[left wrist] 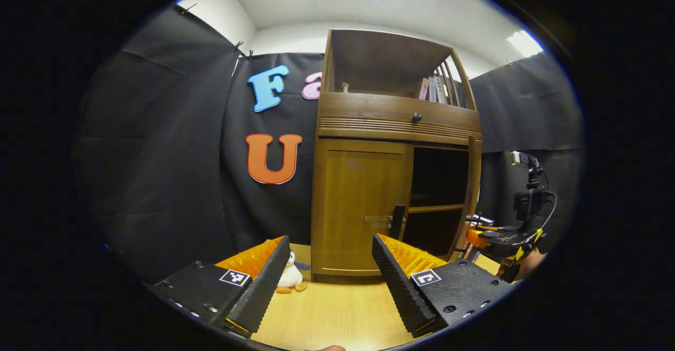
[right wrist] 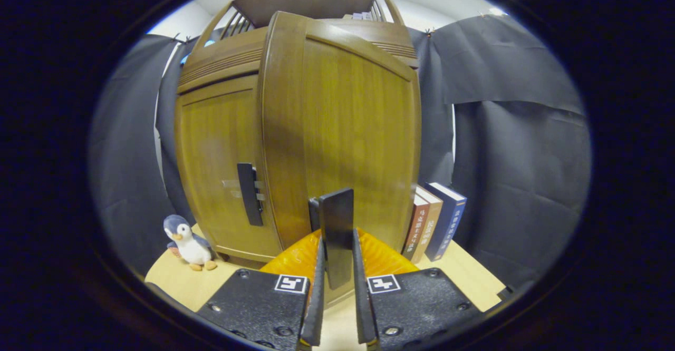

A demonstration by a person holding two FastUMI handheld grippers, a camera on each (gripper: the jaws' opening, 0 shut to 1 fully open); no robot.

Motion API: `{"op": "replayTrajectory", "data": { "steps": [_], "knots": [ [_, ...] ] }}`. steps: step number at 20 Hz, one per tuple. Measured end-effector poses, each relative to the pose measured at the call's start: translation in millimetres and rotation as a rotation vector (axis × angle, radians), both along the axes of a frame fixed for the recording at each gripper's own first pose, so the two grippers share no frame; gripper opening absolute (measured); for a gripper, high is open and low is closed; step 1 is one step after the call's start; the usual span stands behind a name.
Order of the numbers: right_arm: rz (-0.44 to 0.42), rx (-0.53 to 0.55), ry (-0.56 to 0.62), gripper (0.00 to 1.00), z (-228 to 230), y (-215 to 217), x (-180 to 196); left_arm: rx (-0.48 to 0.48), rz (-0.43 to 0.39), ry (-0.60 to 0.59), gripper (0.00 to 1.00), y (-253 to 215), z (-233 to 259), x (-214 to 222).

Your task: Open the right door of the double-door shoe cabinet with the right hand, and open the left door with the left hand.

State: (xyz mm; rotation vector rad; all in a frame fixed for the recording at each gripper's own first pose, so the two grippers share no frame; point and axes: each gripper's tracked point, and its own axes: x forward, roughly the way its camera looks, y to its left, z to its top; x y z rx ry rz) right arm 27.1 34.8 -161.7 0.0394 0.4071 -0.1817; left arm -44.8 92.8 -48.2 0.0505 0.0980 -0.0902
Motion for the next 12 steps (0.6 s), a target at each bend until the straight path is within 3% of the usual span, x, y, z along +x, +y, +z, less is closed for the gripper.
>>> {"op": "replayTrajectory", "data": {
  "steps": [1,2,7,8,9,12],
  "knots": [
    [0.002,0.001,0.002,0.28,1.0,-2.0,-3.0,-0.002,-0.007,0.003,1.0,-5.5,-2.2,3.3],
    [0.006,0.003,0.002,0.28,0.7,-3.4,-4.2,-0.002,-0.01,0.004,0.95,-10.5,-2.2,5.5],
    [0.023,0.019,-0.002,0.27,2.7,-13.8,-14.0,0.008,-0.036,-0.009,0.95,-31.9,-1.1,7.8],
    [0.023,0.023,-0.004,0.27,2.7,-16.0,-17.6,0.012,-0.043,-0.002,1.0,-37.2,-3.3,8.4],
    [0.023,0.024,-0.005,0.26,3.6,-19.9,-20.8,0.014,-0.051,0.004,0.95,-42.8,-3.5,9.2],
    [0.01,0.039,-0.004,0.25,5.3,-35.1,-32.6,0.011,-0.072,-0.001,0.95,-59.0,-4.3,13.1]
  ]
}}
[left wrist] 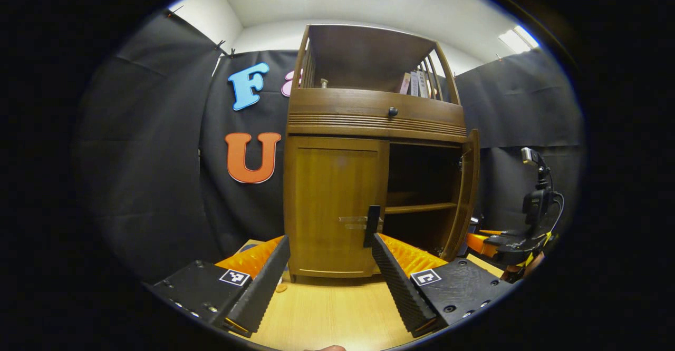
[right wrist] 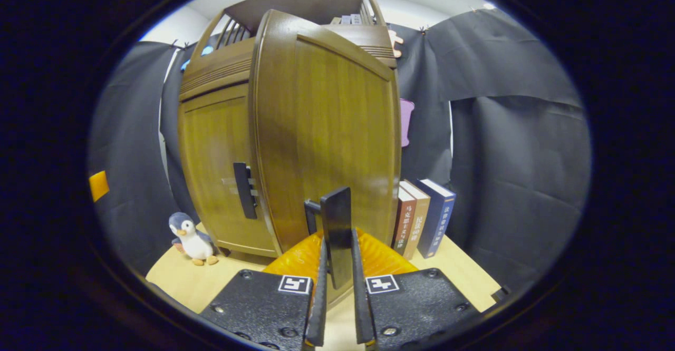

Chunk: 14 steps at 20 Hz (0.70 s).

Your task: Open the right door of the double-door shoe cabinet with the right hand, and open the left door with the left hand.

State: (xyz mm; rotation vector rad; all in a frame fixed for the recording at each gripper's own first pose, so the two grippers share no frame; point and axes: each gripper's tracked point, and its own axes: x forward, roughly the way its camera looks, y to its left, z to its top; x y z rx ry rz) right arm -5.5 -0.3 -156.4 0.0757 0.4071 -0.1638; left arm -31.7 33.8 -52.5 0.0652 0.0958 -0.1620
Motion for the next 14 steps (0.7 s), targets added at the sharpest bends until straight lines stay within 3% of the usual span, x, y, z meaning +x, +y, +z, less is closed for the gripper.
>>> {"op": "replayTrajectory", "data": {
  "steps": [6,13,14],
  "knots": [
    [-0.012,0.02,0.042,0.2,-2.2,-27.6,-19.6,-0.031,-0.042,0.015,0.95,-32.0,-1.3,10.0],
    [-0.111,0.03,0.051,0.19,0.2,-79.7,-35.6,-0.035,-0.111,0.028,0.95,-75.9,0.0,15.1],
    [-0.108,0.039,0.045,0.08,2.5,-83.3,-37.4,-0.033,-0.122,0.029,0.95,-81.4,-0.5,16.4]
  ]
}}
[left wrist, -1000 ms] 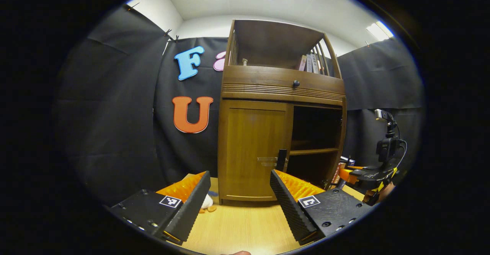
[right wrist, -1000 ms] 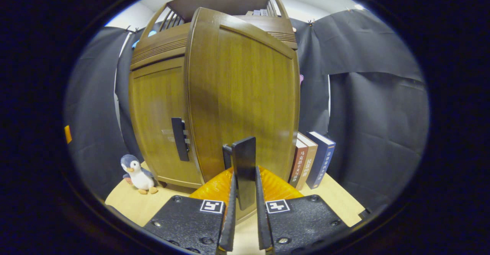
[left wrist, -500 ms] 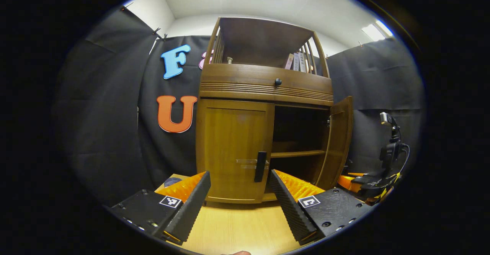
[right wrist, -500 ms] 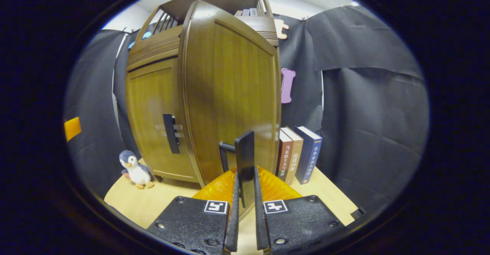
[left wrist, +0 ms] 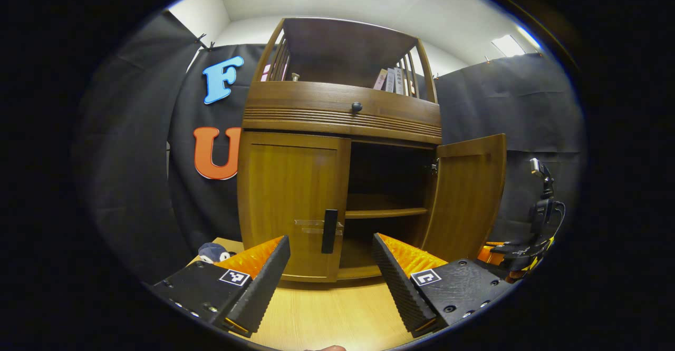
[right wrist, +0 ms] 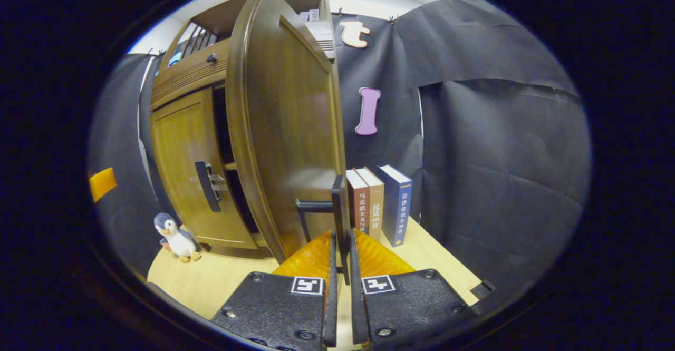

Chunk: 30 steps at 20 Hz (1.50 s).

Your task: Open the right door of the double-door shoe cabinet with the right hand, and open the left door with the left hand.

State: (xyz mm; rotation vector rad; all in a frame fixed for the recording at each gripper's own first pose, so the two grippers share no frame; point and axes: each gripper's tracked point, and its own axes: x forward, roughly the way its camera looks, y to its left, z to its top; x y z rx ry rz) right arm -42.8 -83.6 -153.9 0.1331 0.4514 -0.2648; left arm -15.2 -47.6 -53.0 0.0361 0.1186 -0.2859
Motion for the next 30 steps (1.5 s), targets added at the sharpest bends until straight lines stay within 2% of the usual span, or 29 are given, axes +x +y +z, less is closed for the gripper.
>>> {"op": "replayTrajectory", "data": {
  "steps": [2,3,7,11,12,13,14,15,16,25,30],
  "knots": [
    [0.008,0.005,-0.004,0.06,-0.1,-6.9,-0.2,0.004,-0.021,0.005,0.95,-11.5,-2.2,1.9],
    [0.011,-0.002,-0.004,0.12,-0.6,-10.7,-1.3,0.007,-0.029,0.007,0.95,-16.5,-4.0,4.0],
    [-0.01,-0.031,-0.008,0.12,3.9,-27.5,-5.9,0.008,-0.058,0.003,0.95,-34.0,-6.2,8.3],
    [0.024,-0.039,0.0,0.12,5.7,-31.9,-8.4,0.005,-0.081,0.009,0.95,-50.6,-9.6,13.4],
    [0.028,-0.033,0.002,0.12,6.2,-32.0,-8.5,0.006,-0.084,0.008,0.84,-53.3,-9.5,14.8],
    [0.031,-0.03,0.003,0.12,6.6,-32.6,-8.9,0.008,-0.087,0.006,0.95,-56.2,-9.8,15.5],
    [0.036,-0.032,0.004,0.12,5.4,-33.0,-9.0,0.009,-0.091,0.003,0.95,-59.1,-10.0,16.4],
    [0.042,-0.029,0.004,0.12,4.6,-32.2,-9.1,0.011,-0.093,0.003,0.84,-58.2,-21.0,19.2],
    [0.05,-0.026,0.005,0.12,4.1,-31.7,-9.4,0.013,-0.095,0.004,0.95,-60.5,-22.4,20.2],
    [0.097,-0.012,0.003,0.12,5.5,-30.2,-11.6,0.008,-0.095,0.03,0.95,-77.6,-32.7,35.2],
    [0.079,-0.005,-0.006,0.12,4.9,-31.4,-10.8,0.007,-0.092,0.039,0.95,-83.1,-38.6,46.3]
  ]
}}
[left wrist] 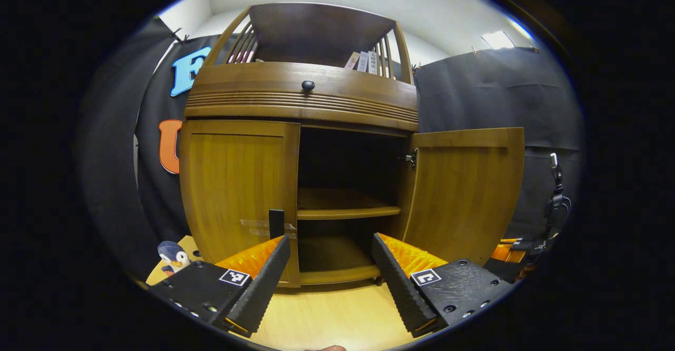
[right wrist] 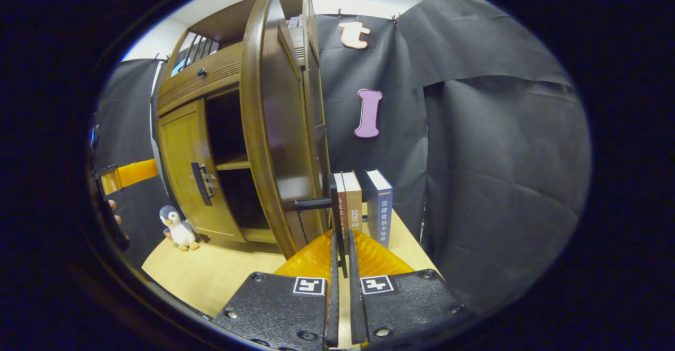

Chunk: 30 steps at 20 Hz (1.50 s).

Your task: Open the right door of the double-door shoe cabinet with the right hand, and open the left door with the left hand.

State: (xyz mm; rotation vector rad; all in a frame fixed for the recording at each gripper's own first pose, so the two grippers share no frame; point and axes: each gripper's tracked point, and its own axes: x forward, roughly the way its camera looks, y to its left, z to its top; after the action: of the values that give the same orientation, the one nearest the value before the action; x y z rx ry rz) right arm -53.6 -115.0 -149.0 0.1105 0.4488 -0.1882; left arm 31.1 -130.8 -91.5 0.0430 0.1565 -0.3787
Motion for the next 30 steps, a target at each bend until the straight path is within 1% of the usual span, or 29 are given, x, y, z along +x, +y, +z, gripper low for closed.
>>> {"op": "replayTrajectory", "data": {
  "steps": [3,5,6,7,10,11,12,14,15,17,20,21,22,23,24,25,26,27,28,29,30],
  "knots": [
    [-0.002,-0.01,-0.009,0.12,1.7,-2.6,1.4,0.002,0.006,-0.007,0.95,-0.9,-1.5,8.3],
    [-0.001,-0.022,-0.004,0.15,1.4,-5.1,0.3,-0.002,0.026,-0.006,0.95,4.2,-8.3,17.6],
    [-0.002,-0.032,-0.005,0.17,3.8,-7.2,-1.6,-0.007,0.037,0.007,0.95,0.2,-0.3,20.3],
    [-0.001,-0.039,-0.008,0.17,3.9,-8.8,-0.5,-0.007,0.05,0.02,0.95,3.8,-6.2,25.7],
    [-0.003,-0.065,-0.015,0.17,6.1,-15.5,0.0,-0.004,0.112,0.034,0.95,20.7,-17.3,48.0],
    [-0.01,-0.071,-0.018,0.17,7.3,-17.4,0.1,-0.003,0.128,0.035,0.95,28.8,-34.1,59.9],
    [-0.016,-0.075,-0.024,0.17,8.1,-18.1,0.3,-0.001,0.141,0.035,0.95,32.4,-36.6,68.3],
    [-0.038,-0.081,-0.042,0.17,9.1,-20.9,3.0,0.008,0.161,0.038,0.95,40.5,-43.7,87.9],
    [-0.051,-0.085,-0.048,0.17,9.7,-22.8,4.0,0.009,0.165,0.042,0.95,36.8,-35.8,93.6],
    [-0.072,-0.089,-0.051,0.17,10.3,-24.7,2.9,0.012,0.175,0.048,0.95,38.5,-45.6,112.0],
    [-0.102,-0.095,-0.057,0.2,11.5,-28.4,2.1,0.038,0.195,0.081,0.95,42.3,-65.3,133.8],
    [-0.112,-0.097,-0.058,0.22,12.0,-29.4,1.9,0.048,0.203,0.092,1.0,43.7,-71.6,139.9],
    [-0.12,-0.095,-0.061,0.25,12.4,-29.8,1.4,0.052,0.213,0.098,0.95,46.1,-77.1,149.4],
    [-0.131,-0.094,-0.063,0.27,12.6,-30.2,1.3,0.054,0.219,0.099,0.95,46.6,-80.8,153.4],
    [-0.142,-0.09,-0.063,0.31,12.8,-30.4,1.6,0.059,0.227,0.097,0.95,48.7,-83.5,160.4],
    [-0.151,-0.087,-0.065,0.33,12.9,-29.4,0.6,0.068,0.234,0.1,1.0,53.3,-87.4,168.6],
    [-0.158,-0.086,-0.067,0.39,13.3,-29.0,1.1,0.084,0.23,0.111,0.81,54.4,-93.3,172.9],
    [-0.167,-0.089,-0.065,0.42,13.6,-30.4,-0.1,0.101,0.229,0.128,0.86,55.6,-99.2,176.5],
    [-0.174,-0.093,-0.061,0.48,13.3,-31.4,-0.9,0.11,0.234,0.128,0.91,57.0,-100.8,179.8],
    [-0.177,-0.094,-0.06,0.51,13.4,-32.3,-2.5,0.109,0.233,0.121,0.75,56.1,-100.8,184.2],
    [-0.181,-0.095,-0.061,0.55,13.7,-32.5,-2.5,0.113,0.229,0.114,0.69,55.0,-100.6,187.6]
  ]
}}
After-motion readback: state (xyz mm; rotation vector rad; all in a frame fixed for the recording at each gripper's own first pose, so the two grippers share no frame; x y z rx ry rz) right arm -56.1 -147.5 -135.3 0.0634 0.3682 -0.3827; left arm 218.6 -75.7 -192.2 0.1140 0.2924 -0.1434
